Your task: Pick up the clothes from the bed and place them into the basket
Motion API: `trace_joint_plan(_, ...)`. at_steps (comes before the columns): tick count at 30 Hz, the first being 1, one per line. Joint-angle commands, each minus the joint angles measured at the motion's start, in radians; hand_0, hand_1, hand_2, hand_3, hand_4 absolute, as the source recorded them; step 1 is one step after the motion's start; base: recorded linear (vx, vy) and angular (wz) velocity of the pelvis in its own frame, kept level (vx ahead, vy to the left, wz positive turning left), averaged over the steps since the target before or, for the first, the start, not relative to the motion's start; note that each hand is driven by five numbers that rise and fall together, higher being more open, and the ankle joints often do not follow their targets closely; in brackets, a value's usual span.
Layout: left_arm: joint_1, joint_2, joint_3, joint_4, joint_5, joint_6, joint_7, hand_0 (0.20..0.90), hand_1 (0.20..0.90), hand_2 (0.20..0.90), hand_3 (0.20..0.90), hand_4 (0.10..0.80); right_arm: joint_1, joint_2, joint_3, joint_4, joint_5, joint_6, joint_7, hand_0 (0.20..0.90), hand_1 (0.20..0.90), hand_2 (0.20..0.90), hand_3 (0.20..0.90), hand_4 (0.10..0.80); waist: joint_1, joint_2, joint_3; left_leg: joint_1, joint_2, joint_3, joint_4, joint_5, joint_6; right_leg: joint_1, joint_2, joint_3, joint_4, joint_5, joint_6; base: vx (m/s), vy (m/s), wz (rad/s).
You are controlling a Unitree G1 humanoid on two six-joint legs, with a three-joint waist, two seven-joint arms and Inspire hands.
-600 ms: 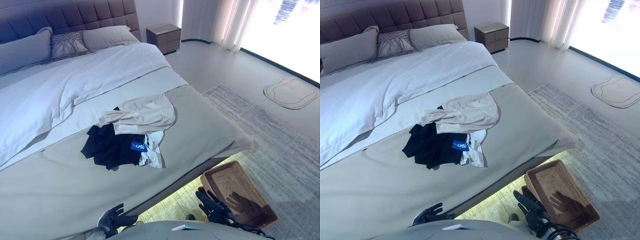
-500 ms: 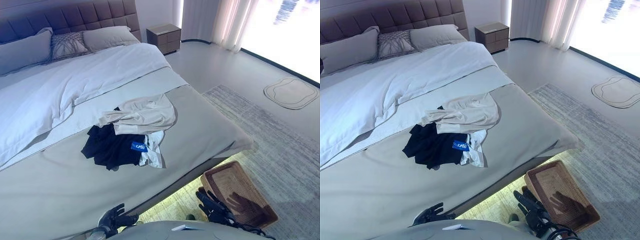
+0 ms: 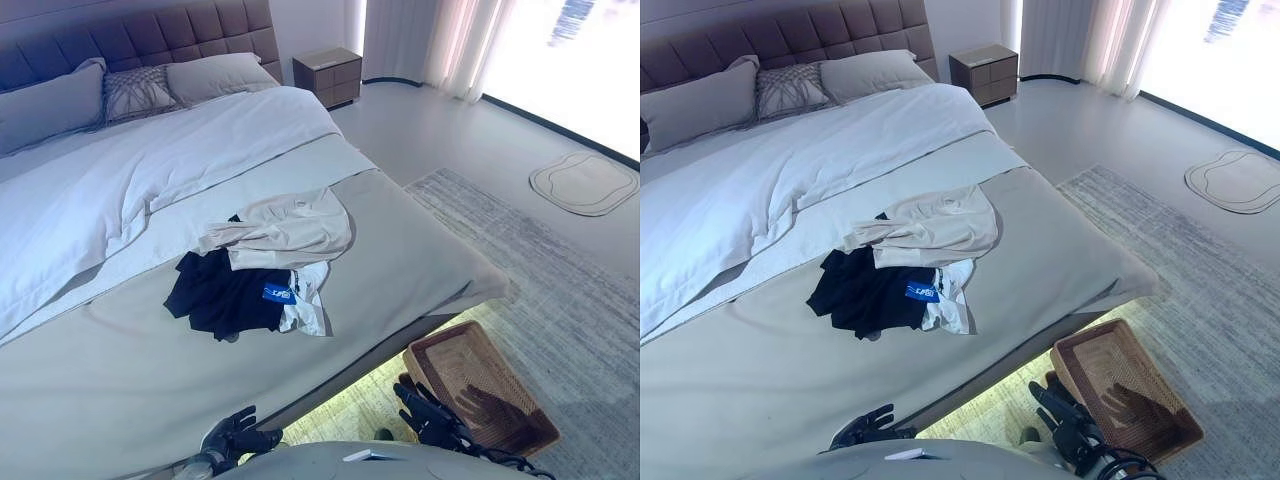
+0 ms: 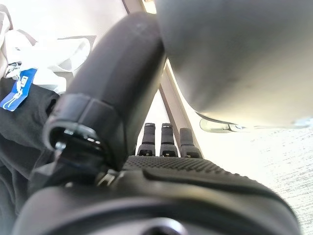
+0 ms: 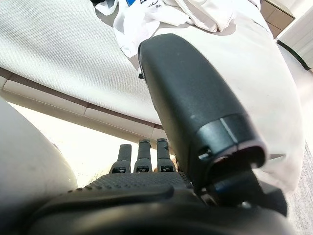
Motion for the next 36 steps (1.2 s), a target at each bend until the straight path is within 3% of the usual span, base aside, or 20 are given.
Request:
trace_joint_plan(1, -0.076, -0.012, -0.017, 0.045, -0.008, -0.053, -0.013, 0.9, 0.9, 0.9, 0.9, 0.8, -0.085, 0.023, -0.013, 0.049, -0.005, -0.002, 0.015, 0.9, 0.9, 0.9, 0.9, 0.8, -0.005, -0.016, 0.045, 0.008, -0.041, 0.03, 0.007, -0.05, 0.01, 0.082, -0.02, -0.038, 0.055, -0.116, 0.009, 0.0, 0.0, 0.0)
trace_joint_plan(14, -0.071, -0.009, -0.027, 0.02, -0.026, -0.046, -0.002, 0.9, 0.9, 0.9, 0.9, 0.8, -0.111, 0.013, 0.002, -0.068, -0.014, -0.14, 0.009, 0.9, 0.9, 0.9, 0.9, 0.8, 0.006, -0.016, 0.05, 0.01, -0.044, 0.019, 0.007, -0.049, 0.01, 0.087, -0.023, -0.045, 0.062, -0.122, 0.005, 0.002, -0.002, 0.01)
trace_joint_plan(17, -0.068, 0.004, -0.033, -0.007, -0.02, -0.046, 0.017, 0.9, 0.9, 0.9, 0.9, 0.8, -0.15, -0.011, 0.032, -0.185, -0.092, -0.187, -0.043, 0.9, 0.9, 0.9, 0.9, 0.8, 0.021, -0.023, 0.051, 0.007, -0.043, 0.011, 0.007, -0.049, 0.01, 0.089, -0.024, -0.051, 0.062, -0.124, 0.002, 0.004, -0.025, 0.1)
trace_joint_plan(22, -0.057, 0.038, -0.046, -0.059, -0.008, -0.042, 0.032, 0.9, 0.9, 0.9, 0.9, 0.8, -0.231, -0.103, 0.12, -0.379, -0.437, -0.264, -0.218, 0.9, 0.9, 0.9, 0.9, 0.8, 0.055, -0.037, 0.05, -0.008, -0.041, -0.009, 0.007, -0.045, 0.007, 0.089, -0.026, -0.07, 0.059, -0.129, -0.003, 0.007, -0.021, 0.07)
trace_joint_plan(30, -0.053, 0.084, -0.034, -0.12, -0.001, -0.034, 0.042, 0.9, 0.9, 0.9, 0.9, 0.8, -0.479, -0.316, 0.207, -0.592, -0.775, -0.097, -0.56, 0.9, 0.9, 0.9, 0.9, 0.8, 0.121, -0.053, 0.069, -0.047, -0.044, -0.054, 0.014, -0.03, -0.005, 0.073, -0.032, -0.106, 0.083, -0.141, -0.018, 0.036, 0.006, 0.19)
trace_joint_plan(36, -0.052, 0.093, -0.068, -0.166, 0.0, -0.065, 0.018, 0.9, 0.9, 0.9, 0.9, 0.8, -0.632, -0.393, 0.245, -0.626, -0.925, -0.002, -0.733, 0.9, 0.9, 0.9, 0.9, 0.8, 0.164, -0.051, 0.101, -0.092, -0.054, -0.091, 0.054, -0.031, -0.005, 0.042, -0.044, -0.136, 0.136, -0.161, -0.033, 0.062, 0.035, 0.26)
